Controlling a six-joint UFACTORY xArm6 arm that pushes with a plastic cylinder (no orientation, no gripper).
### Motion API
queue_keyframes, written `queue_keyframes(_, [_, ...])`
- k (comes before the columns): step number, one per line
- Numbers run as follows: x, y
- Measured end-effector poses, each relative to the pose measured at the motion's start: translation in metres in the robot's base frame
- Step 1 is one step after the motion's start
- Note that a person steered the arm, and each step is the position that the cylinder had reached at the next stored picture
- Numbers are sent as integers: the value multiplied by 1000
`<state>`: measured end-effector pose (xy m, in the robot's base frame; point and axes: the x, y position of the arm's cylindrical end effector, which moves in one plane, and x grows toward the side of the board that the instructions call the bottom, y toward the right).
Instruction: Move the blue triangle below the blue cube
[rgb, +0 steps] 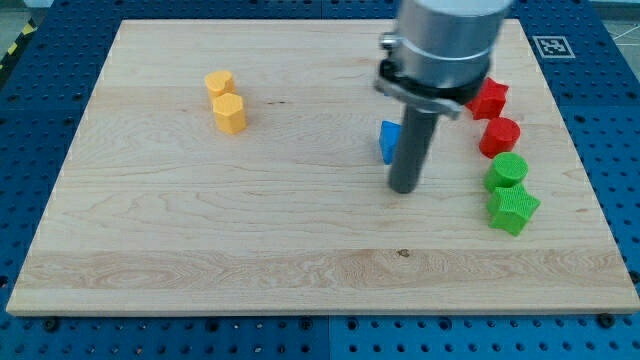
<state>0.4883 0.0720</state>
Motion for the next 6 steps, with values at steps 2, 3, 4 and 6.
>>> queue_keyframes(2, [-30, 27])
queue_keyframes(3, [-44, 26])
queue_keyframes(4, [-46, -26])
queue_keyframes(6, [-82, 18])
